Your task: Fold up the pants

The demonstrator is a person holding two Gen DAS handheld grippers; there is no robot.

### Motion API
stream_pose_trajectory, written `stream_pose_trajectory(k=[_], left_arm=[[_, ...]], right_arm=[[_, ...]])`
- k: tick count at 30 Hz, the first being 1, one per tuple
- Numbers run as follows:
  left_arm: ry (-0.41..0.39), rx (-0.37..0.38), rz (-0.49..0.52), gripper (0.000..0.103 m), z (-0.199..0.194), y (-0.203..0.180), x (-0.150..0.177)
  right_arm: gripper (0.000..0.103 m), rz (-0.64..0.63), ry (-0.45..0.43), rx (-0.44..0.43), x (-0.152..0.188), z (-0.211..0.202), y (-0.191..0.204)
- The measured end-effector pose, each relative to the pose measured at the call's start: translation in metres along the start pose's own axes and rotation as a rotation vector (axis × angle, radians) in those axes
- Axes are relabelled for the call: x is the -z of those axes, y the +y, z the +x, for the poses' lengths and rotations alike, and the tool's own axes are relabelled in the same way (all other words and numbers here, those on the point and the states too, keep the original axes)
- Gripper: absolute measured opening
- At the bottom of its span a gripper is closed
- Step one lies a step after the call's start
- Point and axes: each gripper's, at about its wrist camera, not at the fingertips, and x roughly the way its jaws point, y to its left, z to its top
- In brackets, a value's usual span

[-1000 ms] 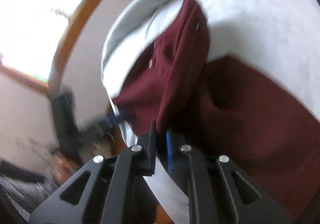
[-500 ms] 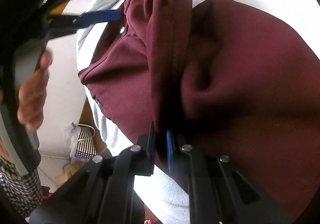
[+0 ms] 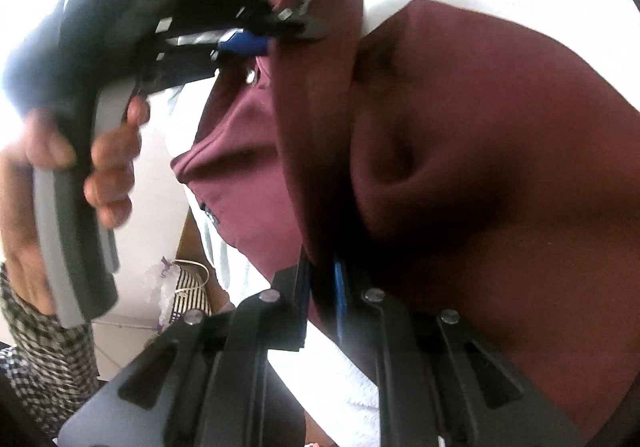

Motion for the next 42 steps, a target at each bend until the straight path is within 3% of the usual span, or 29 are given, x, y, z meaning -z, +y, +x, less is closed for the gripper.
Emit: stream_pose_trajectory(k=[2,5,9,14,19,20,22,23,24,26,28,30,32,36,39,42], left_arm=[[-0.069,-0.002,-0.012,0.010,-0.019,0.009,0.013],[-0.171,0.015,-0.053,0.010,-0.047,0.028,0.038],[-0.251,0.025,-0.136,0.011,-0.068,0.058,0.088],[-0.245,0.048,-0.262,0.011,-0.061,0.089,0.137],[-0.204,0.145,-0.385,0.014,-0.025,0.116,0.162],[-0.211,0.180,-0.416,0.016,-0.024,0.121,0.163],[-0.220,0.243,-0.459,0.035,-0.025,0.128,0.159],[-0.219,0.267,-0.480,0.055,-0.024,0.129,0.157],[-0.219,0.289,-0.504,0.067,-0.025,0.131,0.153],[-0.193,0.284,-0.516,0.072,-0.019,0.131,0.144],[-0.193,0.273,-0.527,0.067,-0.018,0.132,0.132],[-0.156,0.188,-0.514,0.027,-0.016,0.133,0.130],[-0.154,0.175,-0.506,0.015,-0.017,0.139,0.130],[-0.130,0.096,-0.419,0.015,-0.004,0.144,0.138],[-0.152,0.045,-0.354,0.014,-0.011,0.131,0.135],[-0.187,0.032,-0.332,0.018,-0.026,0.121,0.136]], right_arm=[[0.027,-0.001,-0.012,-0.013,0.002,-0.010,0.001],[0.032,-0.014,-0.039,-0.012,0.009,-0.027,0.002],[0.038,-0.003,-0.063,0.008,0.021,-0.049,-0.004],[0.040,0.048,-0.073,0.038,0.040,-0.074,-0.020],[0.040,0.121,-0.071,0.084,0.054,-0.081,-0.038],[0.040,0.129,-0.071,0.090,0.056,-0.083,-0.040],[0.040,0.140,-0.077,0.104,0.063,-0.086,-0.043],[0.040,0.142,-0.079,0.105,0.071,-0.085,-0.044],[0.040,0.168,-0.090,0.117,0.074,-0.089,-0.046],[0.041,0.183,-0.098,0.128,0.078,-0.094,-0.048],[0.041,0.191,-0.102,0.133,0.080,-0.093,-0.049],[0.041,0.199,-0.105,0.142,0.084,-0.094,-0.050],[0.041,0.206,-0.110,0.146,0.085,-0.094,-0.049],[0.041,0.237,-0.119,0.166,0.095,-0.101,-0.060],[0.039,0.281,-0.130,0.157,0.101,-0.104,-0.069],[0.043,0.280,-0.158,0.178,0.107,-0.119,-0.068]])
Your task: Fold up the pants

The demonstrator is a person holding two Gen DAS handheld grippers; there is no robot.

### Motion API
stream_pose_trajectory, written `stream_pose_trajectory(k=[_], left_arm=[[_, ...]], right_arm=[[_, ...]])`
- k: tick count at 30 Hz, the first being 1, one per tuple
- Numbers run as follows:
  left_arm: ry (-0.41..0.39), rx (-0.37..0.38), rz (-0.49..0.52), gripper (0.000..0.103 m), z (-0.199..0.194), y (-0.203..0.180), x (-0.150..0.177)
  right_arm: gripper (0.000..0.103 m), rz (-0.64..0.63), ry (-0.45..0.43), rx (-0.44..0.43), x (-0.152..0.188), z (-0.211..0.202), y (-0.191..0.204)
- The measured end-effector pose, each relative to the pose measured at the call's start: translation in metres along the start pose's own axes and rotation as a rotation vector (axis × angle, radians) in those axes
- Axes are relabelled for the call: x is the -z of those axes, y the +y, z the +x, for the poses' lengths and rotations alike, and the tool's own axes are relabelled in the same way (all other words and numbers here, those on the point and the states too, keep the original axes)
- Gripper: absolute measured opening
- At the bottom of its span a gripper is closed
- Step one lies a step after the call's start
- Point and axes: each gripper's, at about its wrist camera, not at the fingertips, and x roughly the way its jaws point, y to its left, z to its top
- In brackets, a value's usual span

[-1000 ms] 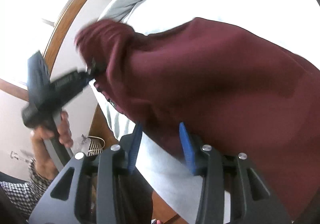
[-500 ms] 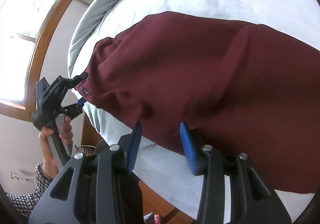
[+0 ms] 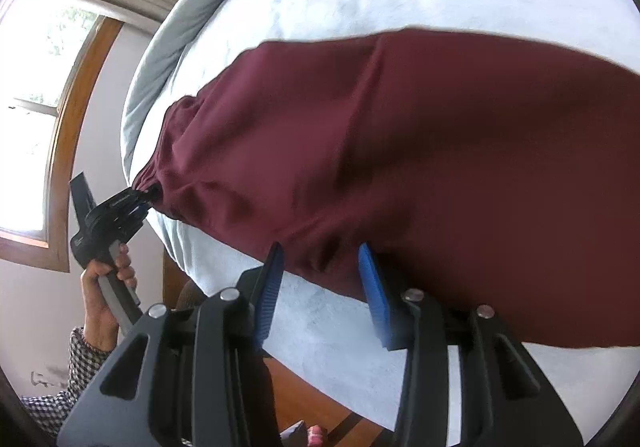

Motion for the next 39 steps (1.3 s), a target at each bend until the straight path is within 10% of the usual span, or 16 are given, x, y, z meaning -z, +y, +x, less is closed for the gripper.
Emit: stream_pose_trajectory(k=[6,11,15,21,39], left_arm=[[-0.060,-0.018,0.053,0.044,-0.036,-0.031,0.034],[-0.003,0.119,0.212,0.048,-0.039,-0.104,0.069],[0.079,0.213,0.397,0.074,-0.024,-0.178,0.094],[0.110,0.200,0.574,0.076,0.007,-0.244,0.121],[0.196,0.115,0.550,0.086,0.036,-0.246,0.146]], right_arm=[[0.048,0.068,-0.072,0.060,0.018,-0.044,-0.035],[0.050,0.245,-0.147,0.091,0.048,-0.088,-0.092],[0.054,0.366,-0.223,0.132,0.072,-0.127,-0.139],[0.056,0.499,-0.291,0.127,0.097,-0.159,-0.195],[0.052,0.604,-0.488,-0.032,0.088,-0.158,-0.266]])
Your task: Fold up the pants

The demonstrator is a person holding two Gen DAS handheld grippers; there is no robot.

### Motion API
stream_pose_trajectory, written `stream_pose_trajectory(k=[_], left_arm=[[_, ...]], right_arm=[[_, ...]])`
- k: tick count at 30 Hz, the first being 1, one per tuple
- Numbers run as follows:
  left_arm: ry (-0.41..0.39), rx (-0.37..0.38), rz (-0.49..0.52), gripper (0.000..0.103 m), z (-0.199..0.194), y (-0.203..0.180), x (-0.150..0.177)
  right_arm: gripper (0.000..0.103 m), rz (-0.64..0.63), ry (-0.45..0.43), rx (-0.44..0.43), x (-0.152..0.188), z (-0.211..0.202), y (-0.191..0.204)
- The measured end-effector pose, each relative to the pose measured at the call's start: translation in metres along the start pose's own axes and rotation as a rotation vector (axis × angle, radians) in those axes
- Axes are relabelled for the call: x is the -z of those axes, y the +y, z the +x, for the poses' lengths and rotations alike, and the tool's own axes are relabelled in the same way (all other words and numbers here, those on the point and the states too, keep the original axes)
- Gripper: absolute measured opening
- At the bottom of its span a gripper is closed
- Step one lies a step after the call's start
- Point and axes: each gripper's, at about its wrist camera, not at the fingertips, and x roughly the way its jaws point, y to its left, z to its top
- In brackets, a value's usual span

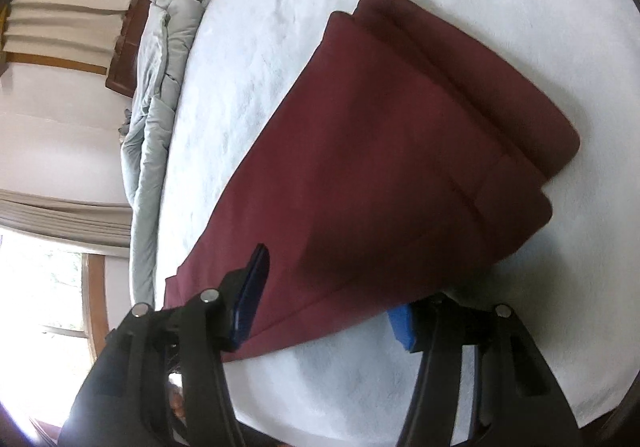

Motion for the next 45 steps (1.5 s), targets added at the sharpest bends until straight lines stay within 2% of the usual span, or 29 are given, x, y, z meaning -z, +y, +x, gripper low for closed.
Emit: stream_pose_trajectory(k=[2,4,7,9,10,11,14,15,17,19,21,23,25,26,27,28,30,33,35,37,38,42,45], left_arm=[[0.001,-0.006,0.009,0.086,0.001,-0.002,0.000],[0.001,-0.009,0.018,0.086,0.000,-0.005,0.001],[0.005,0.036,0.018,0.086,0.000,-0.016,0.000],[0.013,0.051,0.033,0.086,0.002,-0.025,0.000],[0.021,0.041,0.048,0.087,0.004,-0.029,0.000],[0.031,0.024,0.065,0.089,0.008,-0.034,-0.001],[0.034,-0.001,0.092,0.089,0.011,-0.042,-0.002],[0.026,0.019,0.082,0.089,0.006,-0.043,-0.003],[-0.024,0.067,0.059,0.089,-0.010,-0.047,-0.005],[-0.097,0.086,0.073,0.089,-0.029,-0.054,-0.008],[-0.137,0.099,0.097,0.089,-0.036,-0.061,-0.006],[-0.115,0.078,0.127,0.090,-0.025,-0.067,-0.005],[-0.049,0.060,0.150,0.090,-0.006,-0.066,0.002],[0.013,0.038,0.169,0.090,0.011,-0.067,0.006],[0.024,0.013,0.193,0.090,0.019,-0.068,0.011],[0.002,0.000,0.217,0.090,0.018,-0.070,0.013],[-0.016,-0.008,0.252,0.090,0.013,-0.075,0.017],[-0.027,0.030,0.224,0.090,0.002,-0.076,0.011],[-0.050,0.044,0.223,0.090,-0.004,-0.082,0.011],[-0.029,0.044,0.231,0.090,0.001,-0.084,0.014],[0.009,0.043,0.232,0.090,0.009,-0.081,0.016],[-0.005,0.015,0.268,0.091,0.009,-0.086,0.023],[-0.007,0.058,0.224,0.091,0.000,-0.085,0.023]], right_arm=[[0.046,0.017,-0.017,0.013,-0.003,0.001,-0.003],[0.046,0.038,-0.036,-0.003,-0.006,0.002,-0.004],[0.045,0.037,-0.042,0.002,-0.012,0.003,-0.005],[0.033,-0.026,-0.049,0.037,-0.015,0.004,0.005],[0.022,-0.061,-0.055,0.052,-0.017,0.003,0.009],[0.017,-0.059,-0.059,0.026,-0.018,0.001,0.011],[0.014,-0.094,-0.088,-0.025,-0.023,-0.016,0.031],[0.014,-0.124,-0.104,-0.029,-0.024,-0.025,0.039],[0.013,-0.191,-0.157,-0.093,-0.028,-0.056,0.063],[0.013,-0.251,-0.228,-0.140,-0.029,-0.087,0.077],[0.012,-0.272,-0.287,-0.129,-0.032,-0.106,0.075],[0.013,-0.214,-0.269,-0.036,-0.043,-0.097,0.056],[0.013,-0.130,-0.199,0.106,-0.055,-0.069,0.020],[0.013,-0.100,-0.162,0.155,-0.058,-0.056,0.005],[0.013,-0.074,-0.127,0.206,-0.059,-0.043,-0.007],[0.013,-0.059,-0.109,0.221,-0.058,-0.033,-0.017],[0.014,-0.048,-0.128,0.193,-0.056,-0.035,-0.021],[0.018,-0.045,-0.130,0.169,-0.057,-0.040,-0.019],[0.026,-0.046,-0.120,0.175,-0.057,-0.040,-0.019],[0.033,-0.032,-0.112,0.180,-0.056,-0.041,-0.023],[0.037,-0.020,-0.111,0.173,-0.054,-0.042,-0.027],[0.041,0.027,-0.131,0.146,-0.047,-0.062,-0.045],[0.042,0.045,-0.150,0.142,-0.048,-0.072,-0.052]])
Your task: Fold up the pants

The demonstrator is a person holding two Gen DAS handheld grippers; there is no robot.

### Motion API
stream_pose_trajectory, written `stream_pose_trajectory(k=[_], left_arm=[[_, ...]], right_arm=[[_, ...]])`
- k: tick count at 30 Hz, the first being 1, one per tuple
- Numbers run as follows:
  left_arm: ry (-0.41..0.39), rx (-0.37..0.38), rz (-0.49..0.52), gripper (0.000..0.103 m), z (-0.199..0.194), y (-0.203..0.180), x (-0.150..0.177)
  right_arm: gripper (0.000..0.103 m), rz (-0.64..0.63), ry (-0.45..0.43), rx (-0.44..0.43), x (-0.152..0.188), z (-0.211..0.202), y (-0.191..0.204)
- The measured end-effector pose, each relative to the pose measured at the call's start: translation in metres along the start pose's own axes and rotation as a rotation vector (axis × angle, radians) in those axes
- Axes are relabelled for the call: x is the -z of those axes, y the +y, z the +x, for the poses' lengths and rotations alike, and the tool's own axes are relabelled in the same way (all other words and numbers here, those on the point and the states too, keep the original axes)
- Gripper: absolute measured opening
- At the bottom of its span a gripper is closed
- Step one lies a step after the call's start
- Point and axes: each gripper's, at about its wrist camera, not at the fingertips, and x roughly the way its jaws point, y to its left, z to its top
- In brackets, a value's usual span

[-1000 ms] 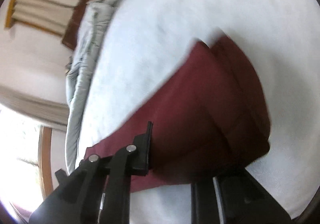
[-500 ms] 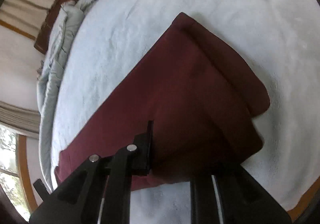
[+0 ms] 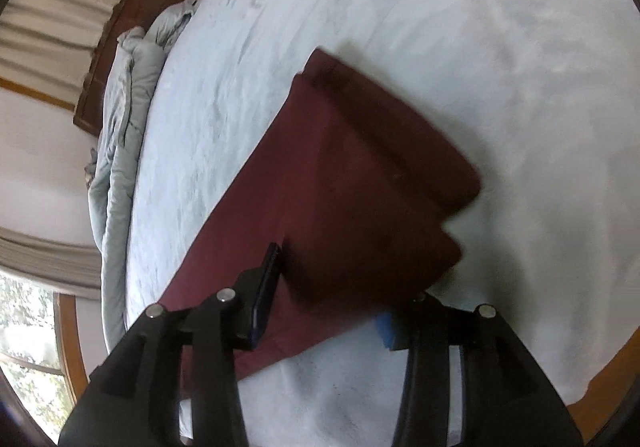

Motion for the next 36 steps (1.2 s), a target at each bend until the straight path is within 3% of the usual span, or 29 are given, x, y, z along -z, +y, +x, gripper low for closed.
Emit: stream_pose_trajectory(k=[1,5,7,11,14,16,18,22,24,26,28,31,36], left_arm=[[-0.001,0.008,-0.011,0.091,-0.003,0.000,0.000],[-0.028,0.000,-0.016,0.091,-0.012,-0.002,-0.002],[-0.037,0.000,-0.022,0.091,-0.014,0.001,-0.003],[-0.048,-0.010,-0.010,0.091,-0.012,0.002,-0.005],[0.017,-0.031,-0.010,0.091,0.007,0.008,-0.003],[-0.002,-0.042,0.016,0.092,0.011,0.002,0.000],[0.002,-0.053,0.035,0.093,0.005,-0.002,0.000],[-0.029,-0.005,-0.010,0.093,-0.012,0.001,-0.001],[0.027,-0.005,-0.022,0.093,0.002,0.006,0.000],[0.023,-0.018,0.017,0.094,0.008,0.000,0.002],[0.020,-0.022,0.021,0.094,0.003,-0.005,-0.001],[0.006,0.021,-0.054,0.094,-0.006,0.005,-0.004],[-0.035,0.033,-0.135,0.094,-0.030,0.029,0.000]], right_arm=[[0.041,0.001,0.000,0.003,-0.001,0.001,0.000],[0.018,-0.056,-0.021,0.009,-0.003,-0.002,0.010],[0.015,-0.099,-0.067,-0.039,-0.002,-0.015,0.022],[0.014,-0.215,-0.162,-0.146,0.005,-0.043,0.046],[0.013,-0.143,-0.101,-0.036,-0.002,-0.025,0.028],[0.013,-0.025,0.002,0.042,-0.006,0.003,-0.003],[0.013,0.020,0.006,0.016,-0.003,0.010,-0.016],[0.013,-0.005,-0.015,0.030,0.000,0.005,-0.011],[0.014,0.000,0.005,0.071,0.000,0.013,-0.013],[0.015,0.016,0.014,0.082,-0.004,0.013,-0.010],[0.015,0.016,0.013,0.089,-0.005,0.007,-0.003],[0.014,-0.039,-0.022,0.095,-0.003,-0.004,0.019],[0.014,-0.162,-0.102,0.023,0.005,-0.033,0.073]])
